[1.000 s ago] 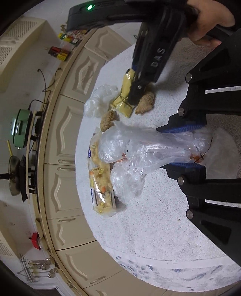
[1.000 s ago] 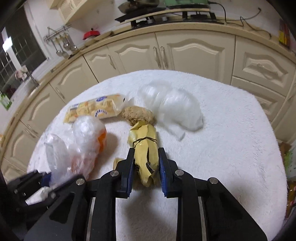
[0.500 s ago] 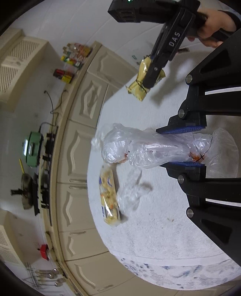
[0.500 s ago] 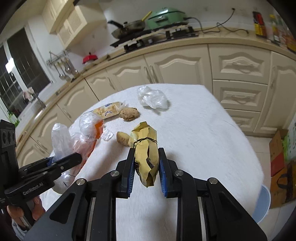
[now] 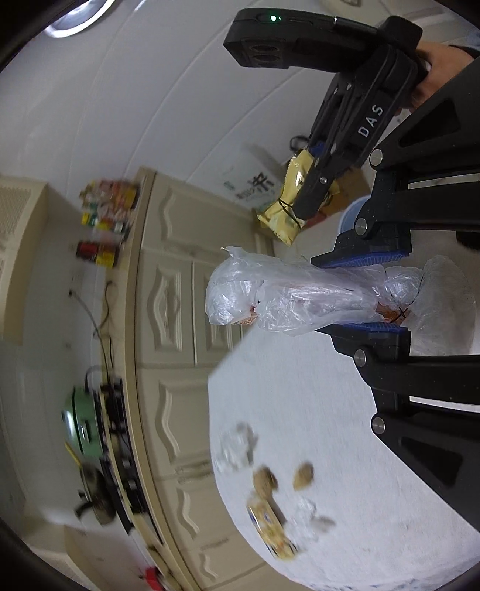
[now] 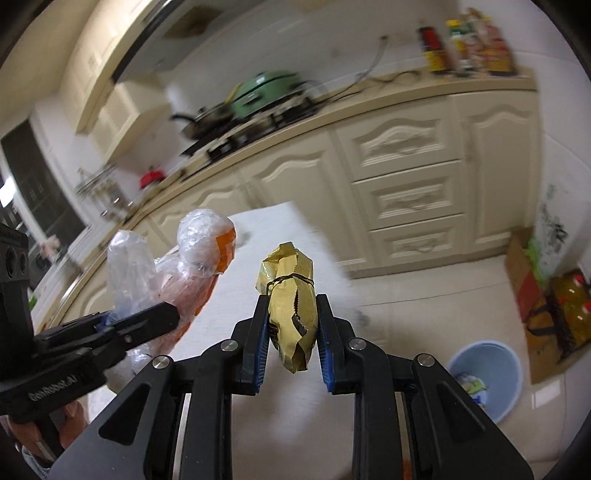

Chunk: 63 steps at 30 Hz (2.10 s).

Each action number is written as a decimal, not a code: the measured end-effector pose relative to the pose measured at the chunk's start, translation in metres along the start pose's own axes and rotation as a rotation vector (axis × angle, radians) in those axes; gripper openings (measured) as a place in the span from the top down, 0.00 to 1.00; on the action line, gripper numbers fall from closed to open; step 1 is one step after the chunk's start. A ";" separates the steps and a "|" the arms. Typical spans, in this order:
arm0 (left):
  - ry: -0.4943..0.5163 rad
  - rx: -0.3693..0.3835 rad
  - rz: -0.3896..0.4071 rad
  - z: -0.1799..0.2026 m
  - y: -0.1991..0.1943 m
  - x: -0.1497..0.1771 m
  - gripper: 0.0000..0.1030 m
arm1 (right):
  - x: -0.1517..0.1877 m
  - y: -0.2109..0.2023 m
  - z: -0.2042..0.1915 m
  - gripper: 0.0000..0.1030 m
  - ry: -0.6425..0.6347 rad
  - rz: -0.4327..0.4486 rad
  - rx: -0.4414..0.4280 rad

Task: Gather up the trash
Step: 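Carry the clear bag and yellow wrapper to the blue bin while opening both tools over it, then grasp crumpled clear plastic film with the left tool while the right grasps a brown lump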

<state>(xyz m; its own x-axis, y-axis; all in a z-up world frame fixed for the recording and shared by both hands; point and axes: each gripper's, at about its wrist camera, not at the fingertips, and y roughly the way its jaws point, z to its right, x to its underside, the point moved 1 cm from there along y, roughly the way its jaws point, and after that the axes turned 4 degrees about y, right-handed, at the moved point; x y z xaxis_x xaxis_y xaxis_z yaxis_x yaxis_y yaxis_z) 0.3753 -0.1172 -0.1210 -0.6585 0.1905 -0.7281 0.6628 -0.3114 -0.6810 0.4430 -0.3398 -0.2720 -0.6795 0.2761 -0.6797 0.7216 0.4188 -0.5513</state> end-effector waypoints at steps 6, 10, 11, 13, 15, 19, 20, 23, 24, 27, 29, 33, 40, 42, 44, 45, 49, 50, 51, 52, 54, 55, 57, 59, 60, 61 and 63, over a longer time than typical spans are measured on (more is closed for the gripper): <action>0.101 0.075 -0.081 0.082 0.073 -0.029 0.80 | 0.003 -0.040 0.090 0.77 0.102 0.059 0.134; 0.158 0.106 -0.159 0.127 0.137 -0.042 0.80 | 0.010 -0.052 0.147 0.77 0.173 0.068 0.232; 0.164 0.113 -0.174 0.134 0.148 -0.045 0.80 | 0.013 -0.054 0.162 0.77 0.194 0.066 0.247; 0.186 0.124 -0.218 0.153 0.179 -0.049 0.80 | 0.020 -0.054 0.191 0.77 0.237 0.058 0.277; 0.210 0.122 -0.251 0.168 0.206 -0.053 0.80 | 0.027 -0.051 0.210 0.77 0.267 0.046 0.293; 0.221 0.128 -0.284 0.188 0.251 -0.061 0.80 | 0.037 -0.036 0.248 0.77 0.322 0.014 0.309; 0.223 0.130 -0.285 0.193 0.262 -0.066 0.80 | 0.040 -0.031 0.255 0.77 0.333 0.004 0.310; 0.242 0.135 -0.277 0.200 0.284 -0.074 0.78 | 0.049 -0.019 0.268 0.77 0.354 -0.022 0.316; 0.247 0.128 -0.271 0.200 0.286 -0.074 0.77 | 0.052 -0.015 0.272 0.77 0.359 -0.029 0.317; 0.249 0.097 -0.273 0.200 0.300 -0.070 0.56 | 0.059 -0.004 0.283 0.77 0.377 -0.053 0.318; 0.236 0.063 -0.272 0.194 0.303 -0.063 0.44 | 0.063 0.002 0.286 0.77 0.382 -0.065 0.321; 0.225 -0.003 -0.292 0.195 0.303 -0.052 0.43 | 0.064 0.018 0.291 0.77 0.388 -0.080 0.322; 0.153 -0.045 -0.266 0.195 0.276 -0.059 0.38 | 0.049 0.025 0.279 0.68 0.359 -0.050 0.351; 0.136 -0.039 -0.251 0.193 0.263 -0.059 0.38 | 0.046 0.019 0.271 0.58 0.349 -0.039 0.349; 0.127 -0.026 -0.235 0.190 0.250 -0.059 0.37 | 0.043 0.011 0.260 0.54 0.339 -0.035 0.343; 0.122 -0.023 -0.229 0.187 0.241 -0.058 0.37 | 0.042 0.005 0.252 0.54 0.332 -0.030 0.338; 0.115 0.004 -0.191 0.177 0.200 -0.057 0.37 | 0.034 -0.018 0.216 0.51 0.290 0.001 0.329; 0.117 0.007 -0.172 0.172 0.184 -0.056 0.37 | 0.031 -0.025 0.205 0.48 0.278 0.013 0.322; 0.117 0.010 -0.151 0.166 0.165 -0.056 0.37 | 0.030 -0.030 0.196 0.45 0.266 0.022 0.319; 0.118 0.013 -0.132 0.160 0.150 -0.055 0.35 | 0.026 -0.037 0.182 0.45 0.247 0.032 0.315; 0.115 0.015 -0.082 0.146 0.112 -0.054 0.31 | 0.019 -0.050 0.152 0.42 0.202 0.055 0.295; 0.111 0.013 -0.055 0.138 0.093 -0.053 0.29 | 0.015 -0.055 0.139 0.40 0.181 0.063 0.286; 0.106 0.011 -0.008 0.119 0.057 -0.045 0.27 | 0.006 -0.066 0.104 0.37 0.124 0.084 0.269; 0.098 -0.007 0.038 0.097 0.021 -0.040 0.20 | -0.001 -0.073 0.071 0.26 0.067 0.102 0.259; 0.094 -0.020 0.054 0.088 0.007 -0.037 0.19 | -0.004 -0.076 0.055 0.17 0.042 0.109 0.253; 0.082 -0.041 0.072 0.072 -0.011 -0.034 0.17 | -0.007 -0.078 0.039 0.15 0.015 0.118 0.243; 0.063 -0.066 0.094 0.050 -0.036 -0.026 0.16 | -0.011 -0.078 0.013 0.15 -0.030 0.126 0.232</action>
<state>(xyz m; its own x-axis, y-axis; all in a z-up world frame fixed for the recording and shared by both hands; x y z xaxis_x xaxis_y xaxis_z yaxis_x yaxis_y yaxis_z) 0.3506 -0.1573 -0.0735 -0.5700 0.2217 -0.7911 0.7439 -0.2695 -0.6115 0.3952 -0.3865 -0.2276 -0.5808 0.2866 -0.7619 0.8136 0.1720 -0.5554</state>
